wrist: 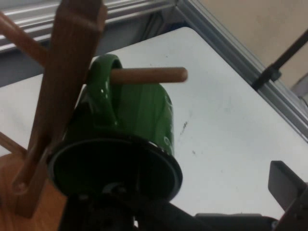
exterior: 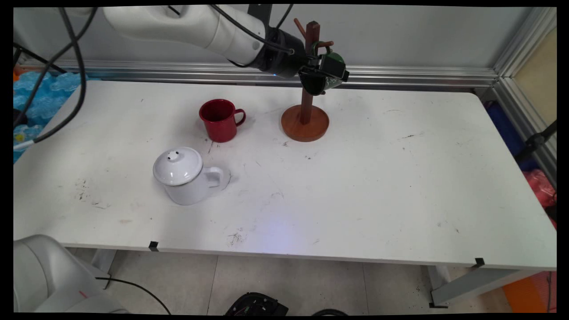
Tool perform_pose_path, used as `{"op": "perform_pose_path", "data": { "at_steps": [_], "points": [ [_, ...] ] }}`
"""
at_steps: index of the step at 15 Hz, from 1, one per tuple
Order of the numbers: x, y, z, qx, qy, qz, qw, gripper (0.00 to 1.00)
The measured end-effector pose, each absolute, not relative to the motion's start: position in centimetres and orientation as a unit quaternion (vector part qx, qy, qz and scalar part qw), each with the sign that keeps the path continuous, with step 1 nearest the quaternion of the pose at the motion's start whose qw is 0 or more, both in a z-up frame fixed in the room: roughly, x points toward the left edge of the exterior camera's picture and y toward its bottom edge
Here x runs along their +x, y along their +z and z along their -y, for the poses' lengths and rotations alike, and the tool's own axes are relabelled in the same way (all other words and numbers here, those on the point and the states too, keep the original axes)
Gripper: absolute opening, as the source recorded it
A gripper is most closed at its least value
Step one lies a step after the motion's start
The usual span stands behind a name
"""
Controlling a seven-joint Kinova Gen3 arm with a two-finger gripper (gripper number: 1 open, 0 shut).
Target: Pick up the green mug from the rack, then place the picked object on the table
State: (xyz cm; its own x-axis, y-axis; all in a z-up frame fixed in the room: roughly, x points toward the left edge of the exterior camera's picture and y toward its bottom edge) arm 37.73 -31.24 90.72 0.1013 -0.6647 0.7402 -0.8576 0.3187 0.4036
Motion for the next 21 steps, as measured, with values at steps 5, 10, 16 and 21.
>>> {"op": "perform_pose_path", "data": {
  "at_steps": [5,10,16,21],
  "points": [
    [37.2,89.9,32.3,0.600,0.101,0.632,0.480,0.00],
    [37.1,89.4,32.6,0.611,0.102,0.619,0.483,0.00],
    [37.1,89.0,32.6,0.618,0.100,0.611,0.485,0.00],
    [37.0,89.5,32.3,0.612,0.096,0.613,0.489,0.00]
  ]
}}
